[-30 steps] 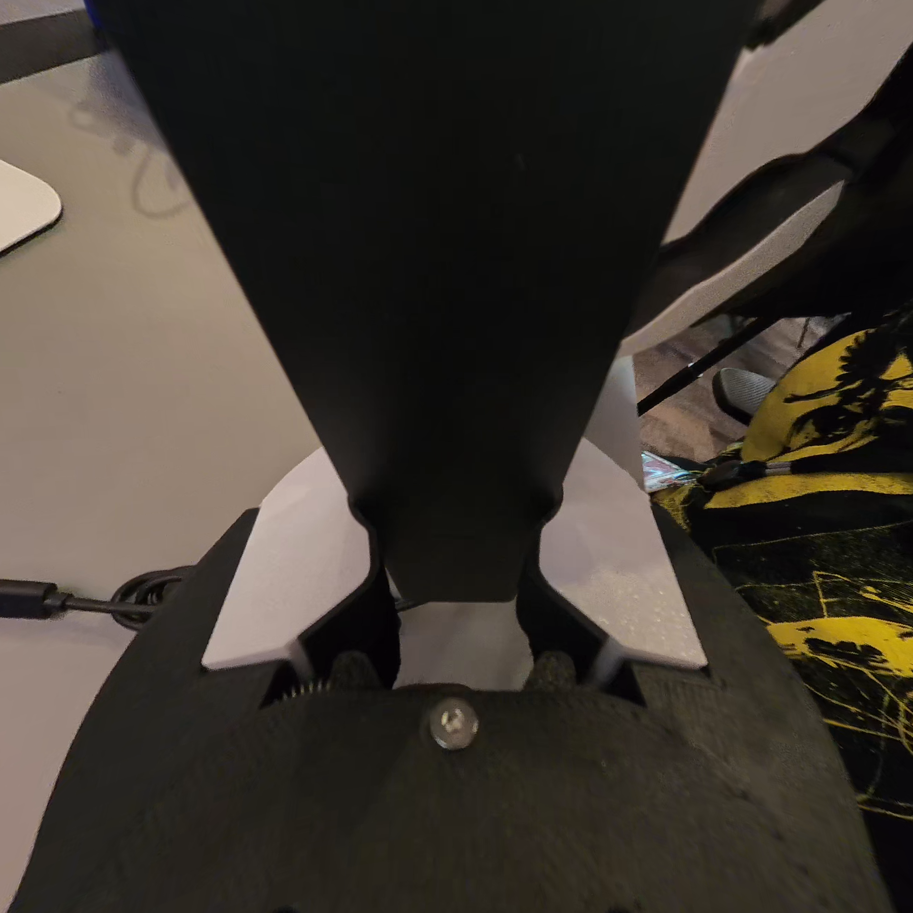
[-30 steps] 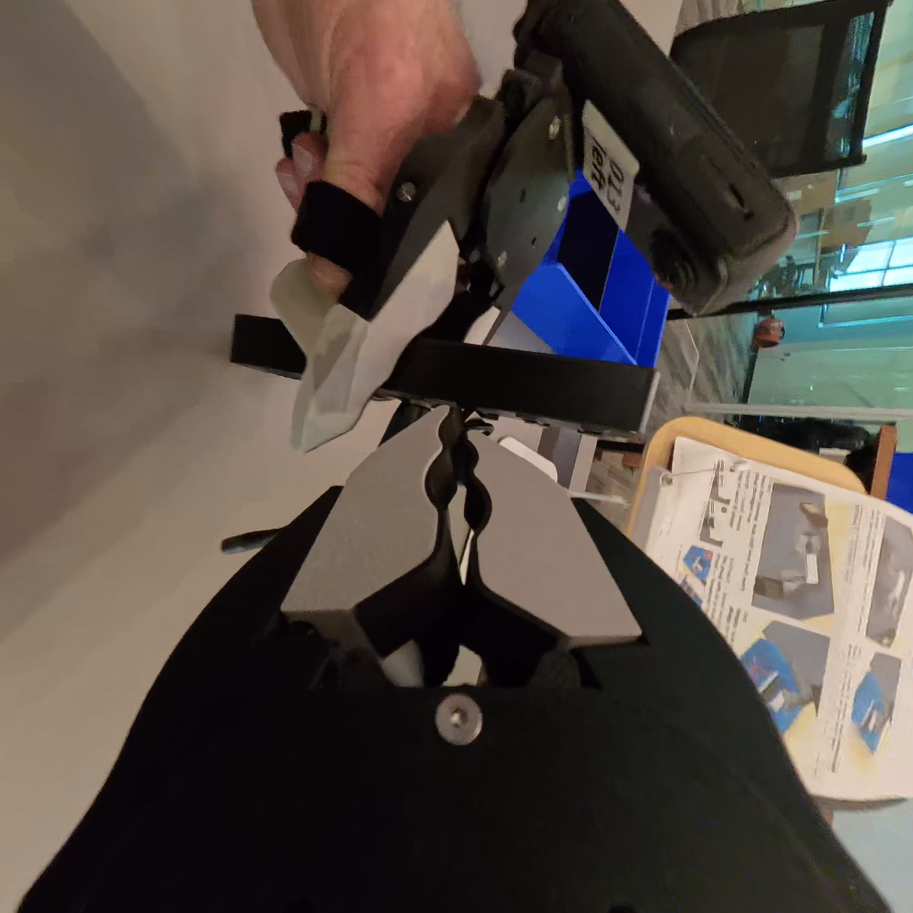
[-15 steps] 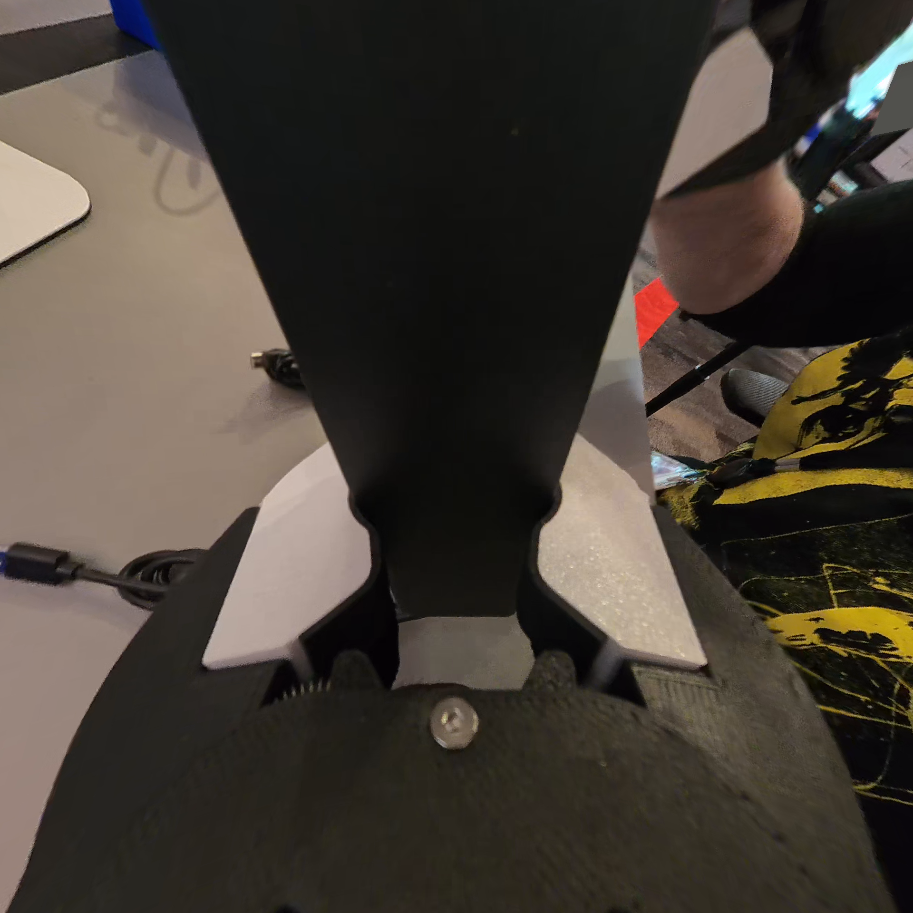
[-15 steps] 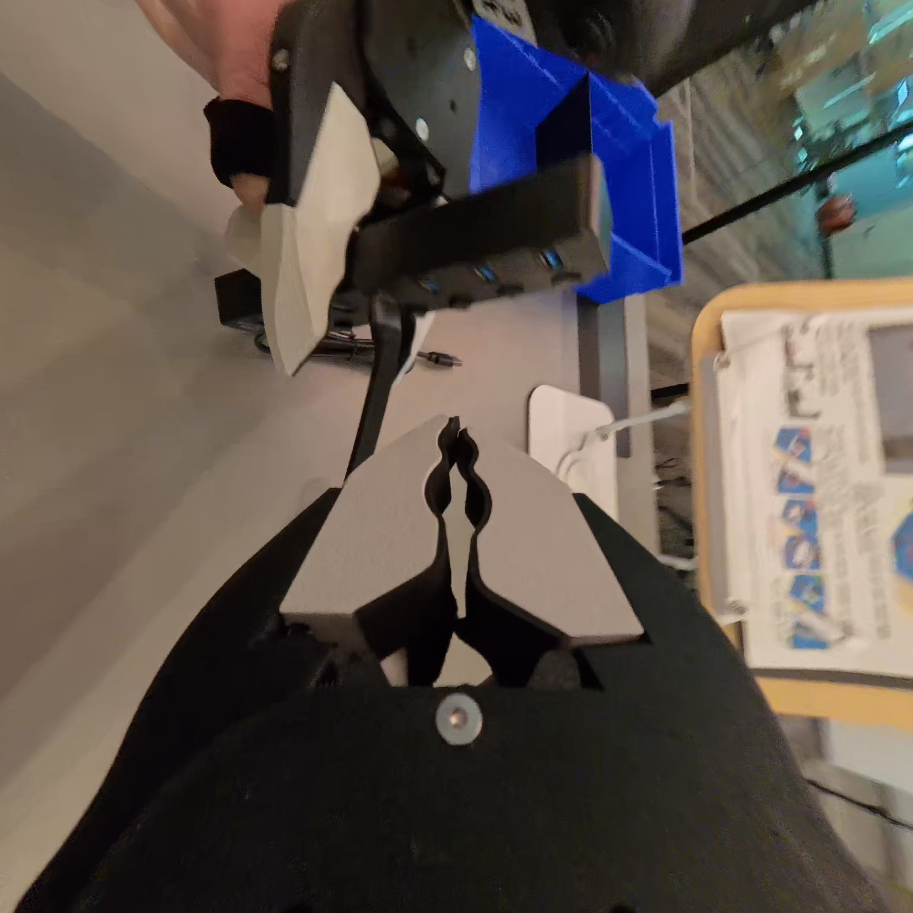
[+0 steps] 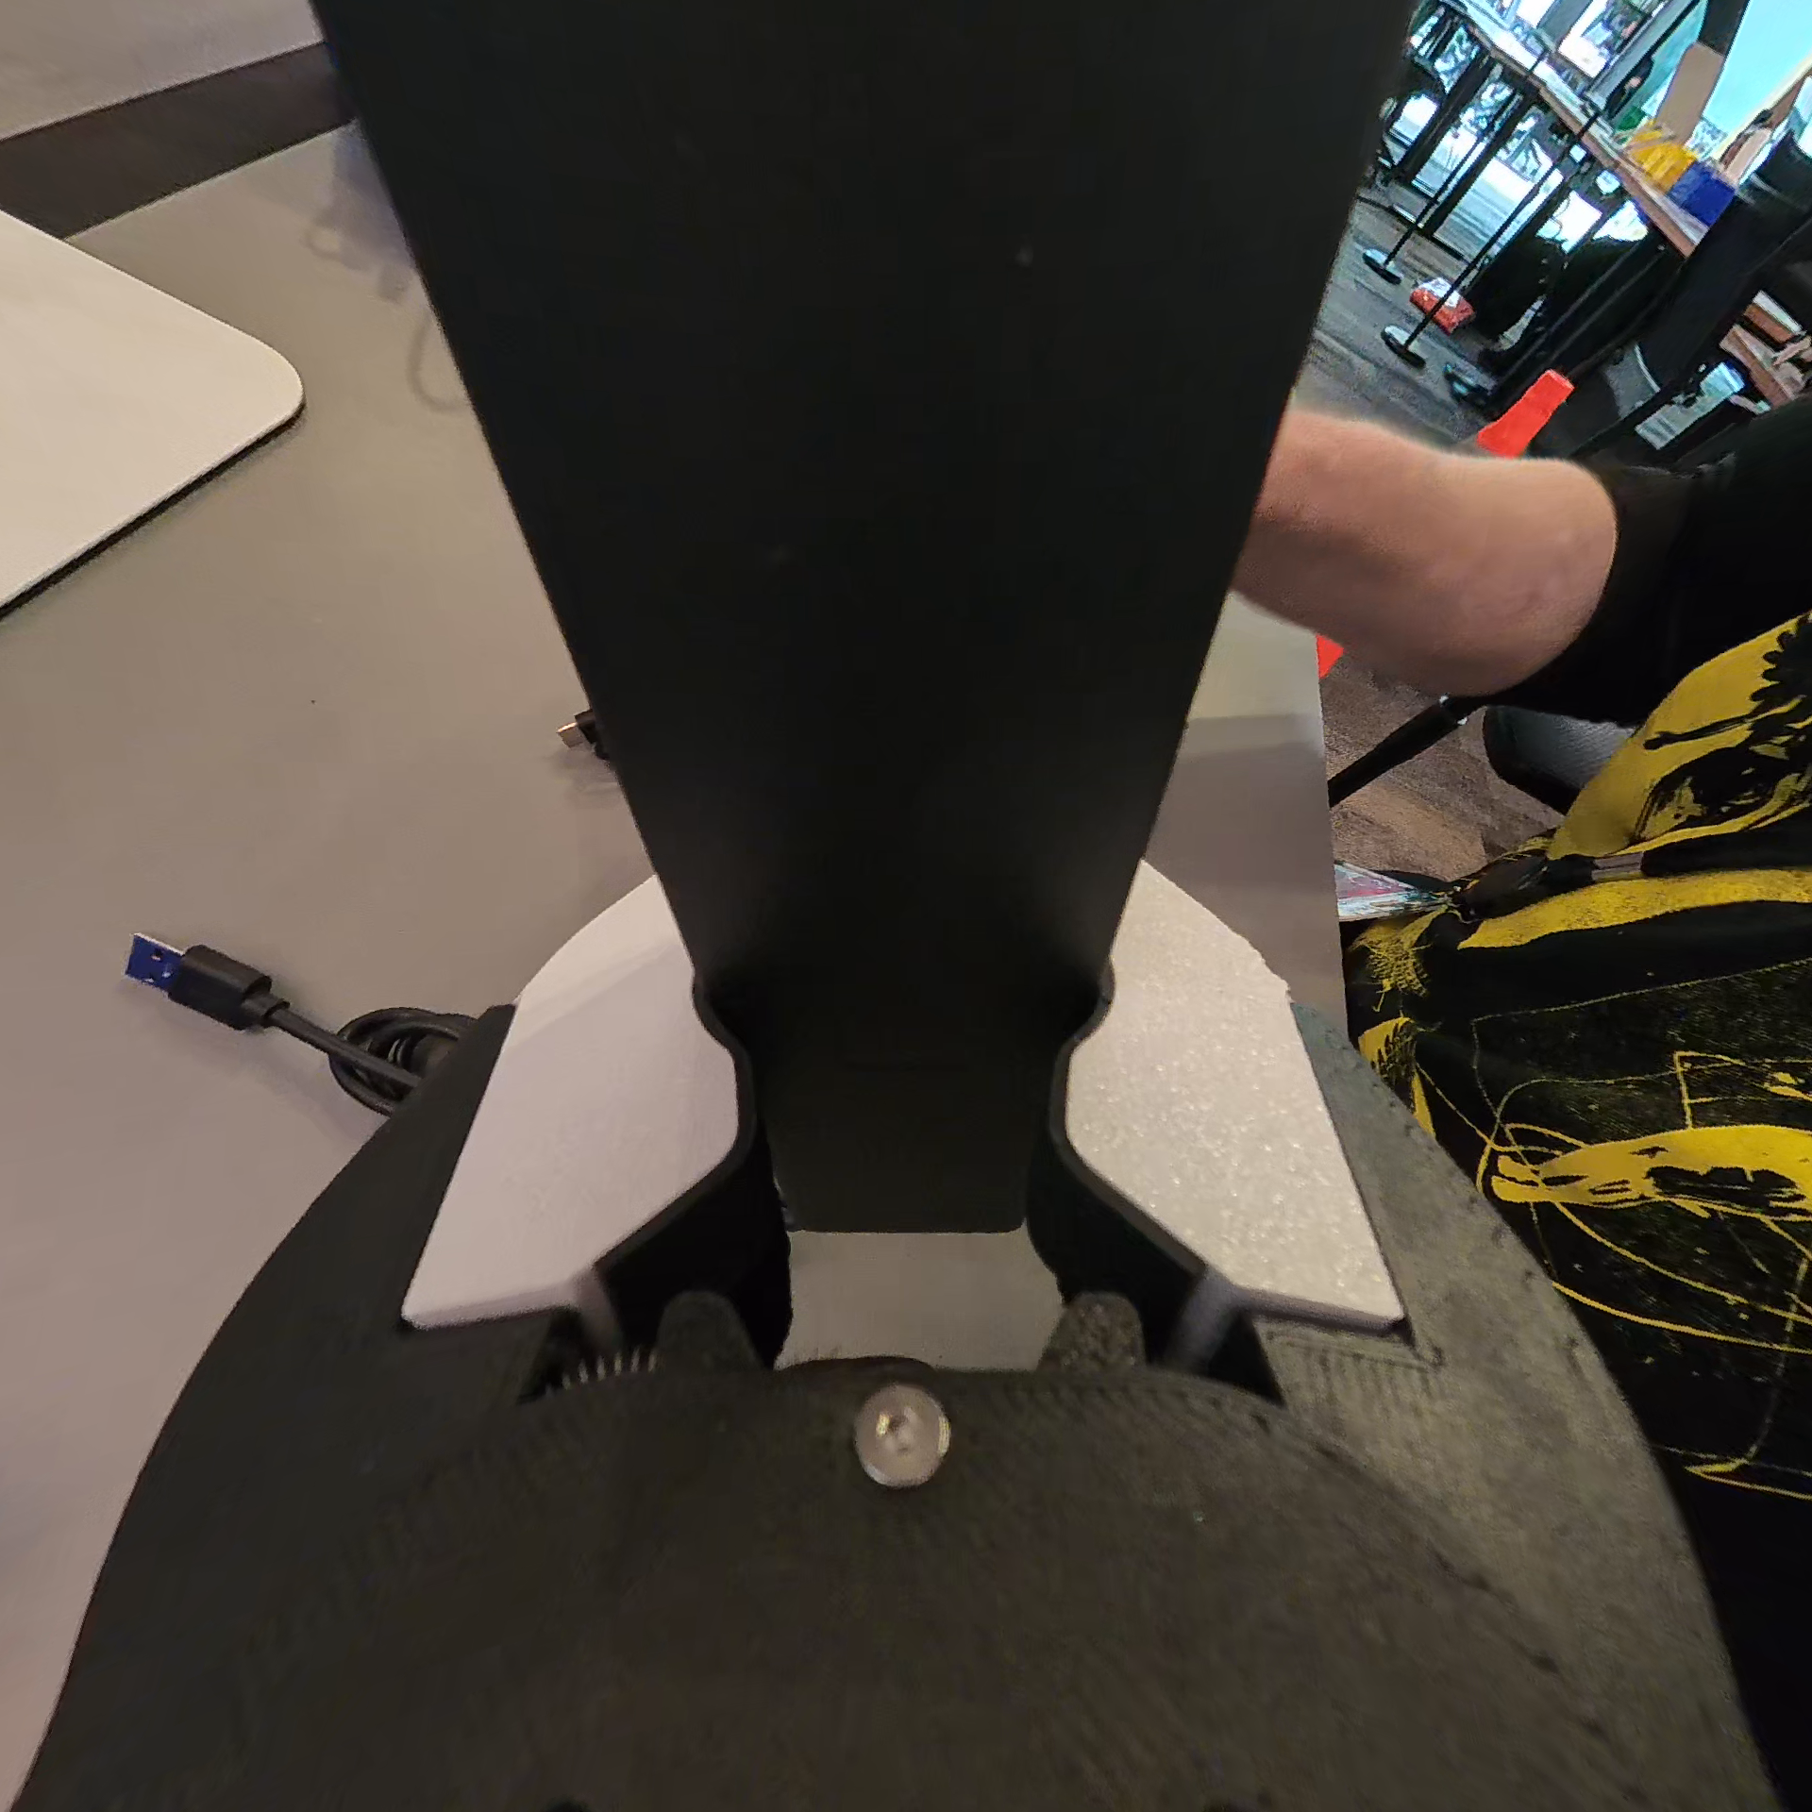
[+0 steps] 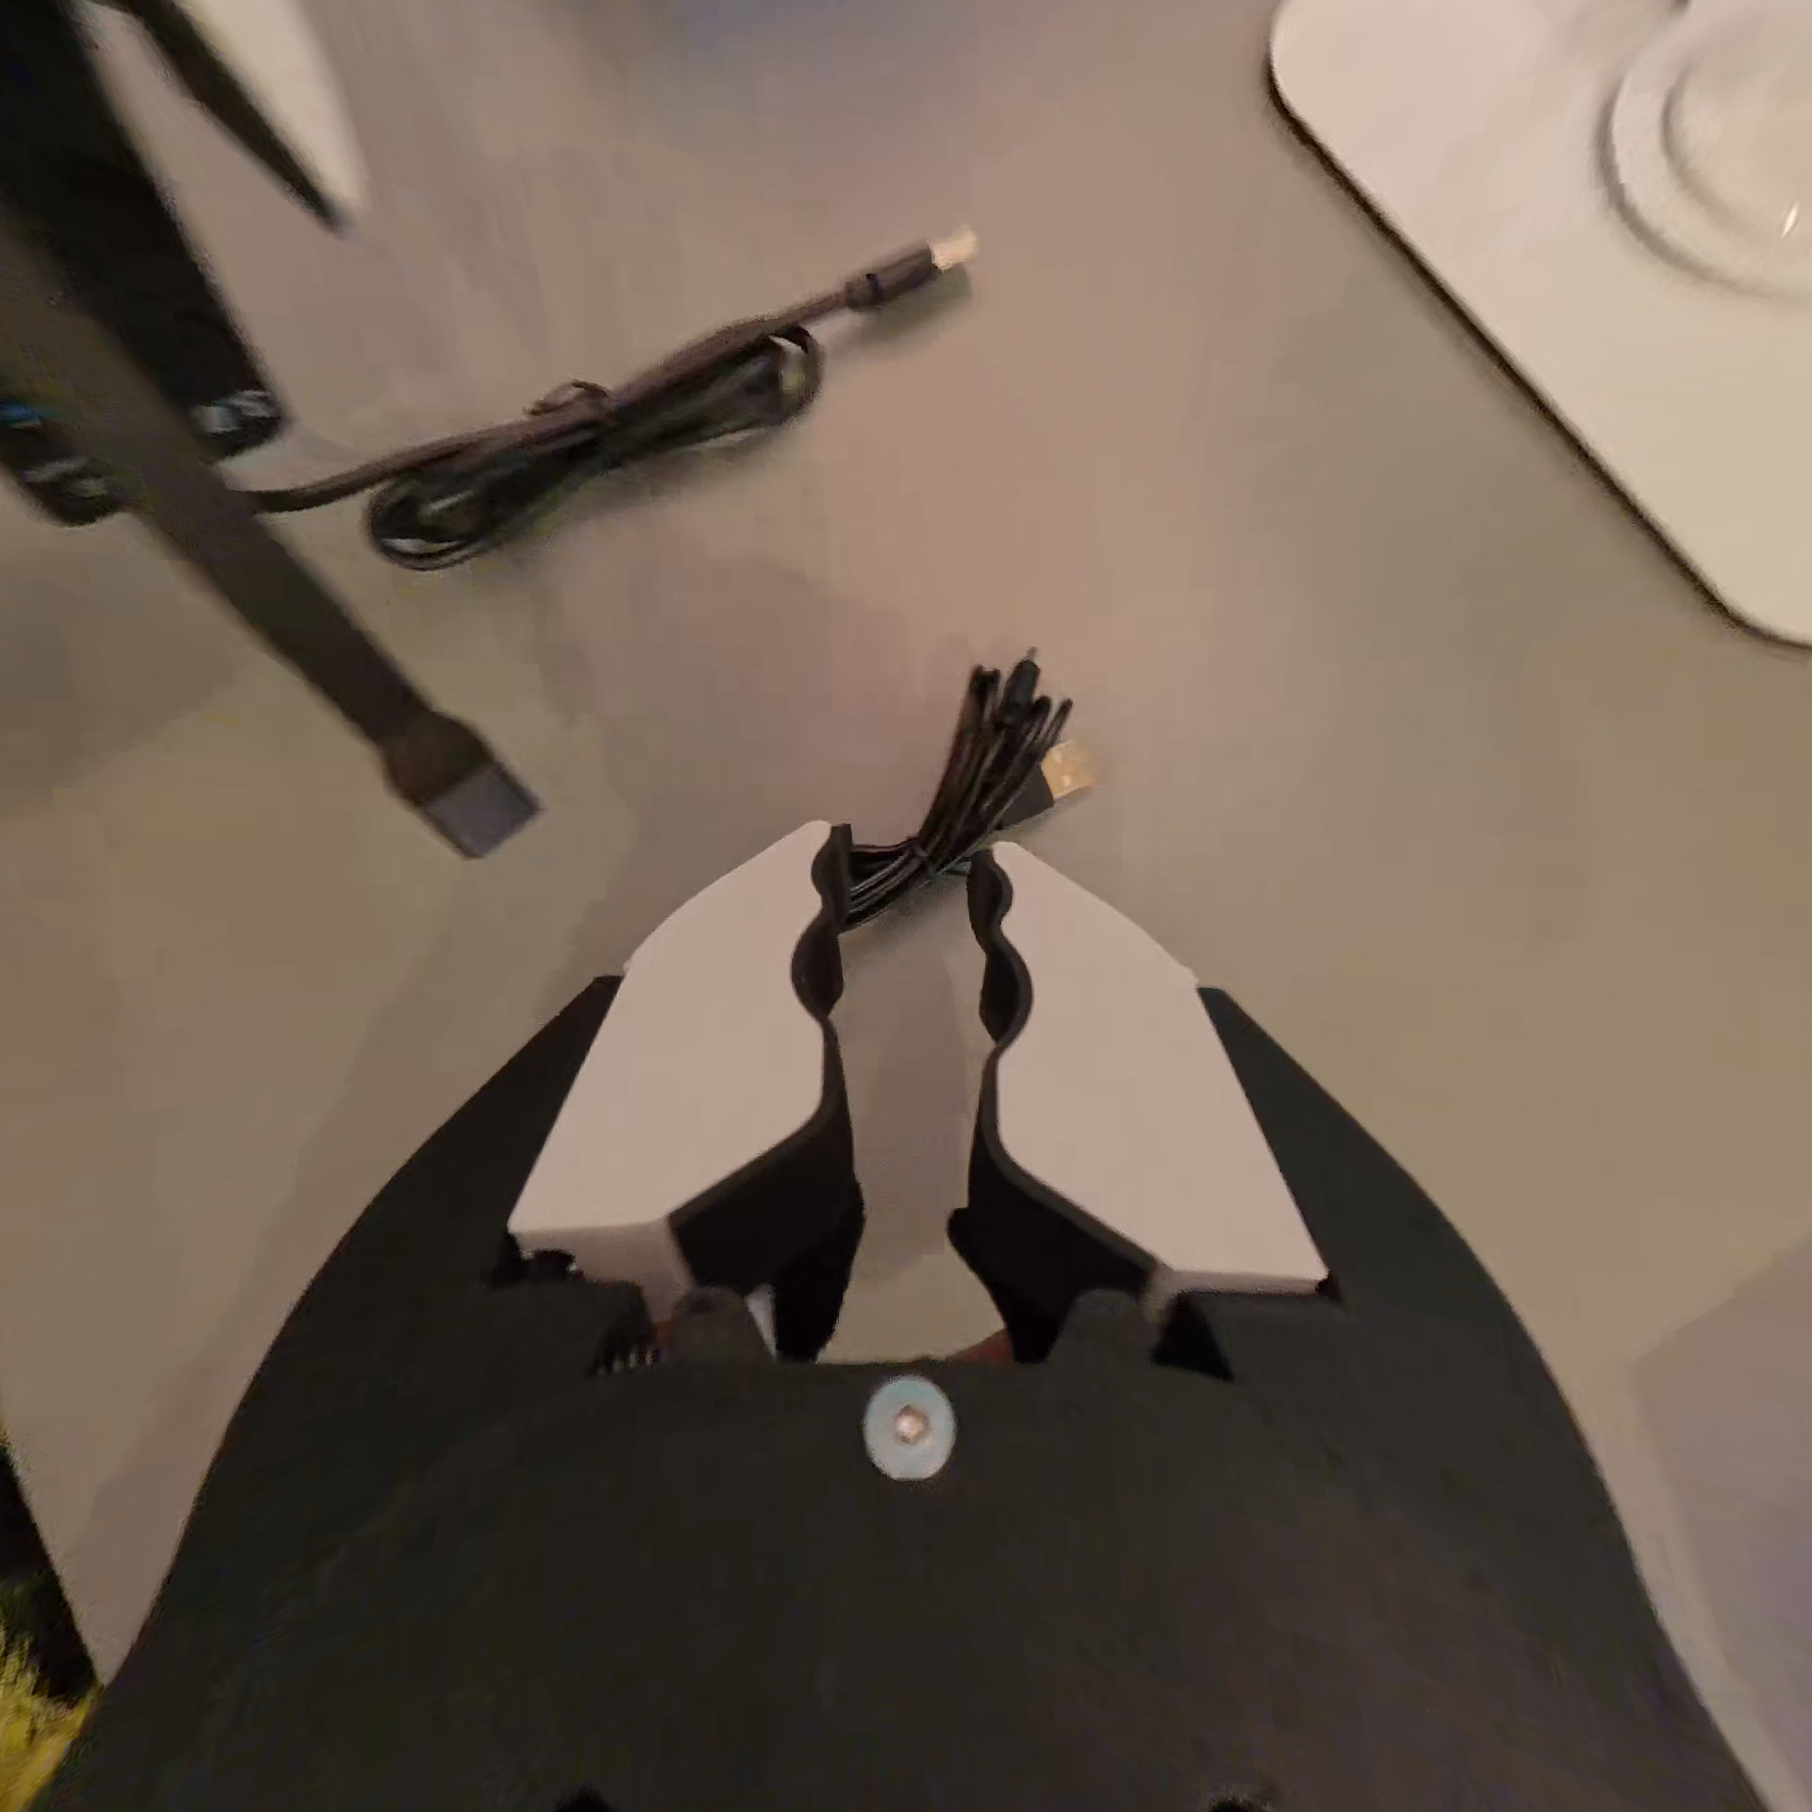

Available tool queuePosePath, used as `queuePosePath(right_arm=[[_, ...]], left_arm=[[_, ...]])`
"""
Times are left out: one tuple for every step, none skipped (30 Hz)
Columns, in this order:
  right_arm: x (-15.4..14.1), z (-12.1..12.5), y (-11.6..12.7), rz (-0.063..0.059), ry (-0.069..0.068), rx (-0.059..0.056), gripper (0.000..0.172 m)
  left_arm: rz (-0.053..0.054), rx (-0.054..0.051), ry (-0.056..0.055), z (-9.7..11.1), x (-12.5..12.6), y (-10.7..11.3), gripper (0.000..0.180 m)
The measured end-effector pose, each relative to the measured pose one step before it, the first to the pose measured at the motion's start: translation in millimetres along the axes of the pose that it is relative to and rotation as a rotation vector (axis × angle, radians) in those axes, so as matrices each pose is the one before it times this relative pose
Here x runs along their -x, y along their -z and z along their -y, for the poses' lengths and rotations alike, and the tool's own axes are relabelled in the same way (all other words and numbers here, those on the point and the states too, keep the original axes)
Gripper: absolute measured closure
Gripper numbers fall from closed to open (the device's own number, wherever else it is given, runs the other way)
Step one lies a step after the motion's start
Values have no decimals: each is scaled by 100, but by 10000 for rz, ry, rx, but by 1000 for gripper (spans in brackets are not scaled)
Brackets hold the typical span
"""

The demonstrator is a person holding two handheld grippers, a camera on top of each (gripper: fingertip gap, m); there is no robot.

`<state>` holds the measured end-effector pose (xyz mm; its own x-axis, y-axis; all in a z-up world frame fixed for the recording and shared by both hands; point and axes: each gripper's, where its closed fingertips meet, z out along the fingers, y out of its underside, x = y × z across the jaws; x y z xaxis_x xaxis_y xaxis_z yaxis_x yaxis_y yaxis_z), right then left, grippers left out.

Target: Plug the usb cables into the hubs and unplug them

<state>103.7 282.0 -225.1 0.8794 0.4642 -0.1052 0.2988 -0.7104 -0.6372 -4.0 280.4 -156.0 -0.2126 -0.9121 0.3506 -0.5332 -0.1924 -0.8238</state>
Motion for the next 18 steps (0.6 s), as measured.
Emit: queuePosePath(right_arm=[[-704, 184, -468, -170, -415, -197, 151], [-962, 160, -253, -251, -455, -219, 157], [-900, -137, -279, -204, -389, 17, 157], [-672, -272, -346, -120, -299, 125, 157], [-456, -341, -426, -113, -163, 193, 157], [-243, -358, -456, -71, -97, 237, 155], [7, -220, -385, 24, -127, 155, 152], [184, 0, -290, 98, -162, 7, 148], [250, 106, -231, 110, -148, -33, 145], [208, 68, -234, 34, -44, 45, 141], [268, 88, -178, 29, 31, 48, 139], [421, 204, -52, 133, -2, -28, 139], [434, 345, 155, 146, -38, -134, 141], [217, 295, 182, 10, -3, -96, 144], [87, 91, 10, -56, 14, 48, 144], [190, 68, -164, 42, -27, 55, 142], [218, 69, -234, 81, -29, 53, 141], [97, 56, -203, 8, 17, 60, 140]], left_arm=[[27, -24, 0, 24, 63, 108, 115], [5, -42, -8, 48, 43, 120, 115], [-26, -63, 2, 76, -4, 105, 115], [-25, -66, 22, 63, 28, 80, 116], [-40, -47, 21, 33, 18, 44, 116], [-42, -36, 23, 0, 27, 31, 116], [-40, -38, 33, -11, 39, 26, 116], [-42, -45, 31, -17, 30, 46, 116], [-43, -53, 41, -16, 18, 58, 115], [-37, -45, 38, -18, 39, 60, 116], [-23, -37, 33, -28, 60, 66, 116], [-3, -34, 30, -28, 82, 81, 116], [-5, -27, 35, -31, 94, 94, 115], [-5, -43, 36, -14, 92, 116, 115], [-30, -70, 49, 25, 45, 110, 115], [-26, -68, 44, 37, 51, 83, 115], [-17, -31, 32, -8, 57, 36, 115], [-9, 5, 25, -51, 59, 13, 115]])
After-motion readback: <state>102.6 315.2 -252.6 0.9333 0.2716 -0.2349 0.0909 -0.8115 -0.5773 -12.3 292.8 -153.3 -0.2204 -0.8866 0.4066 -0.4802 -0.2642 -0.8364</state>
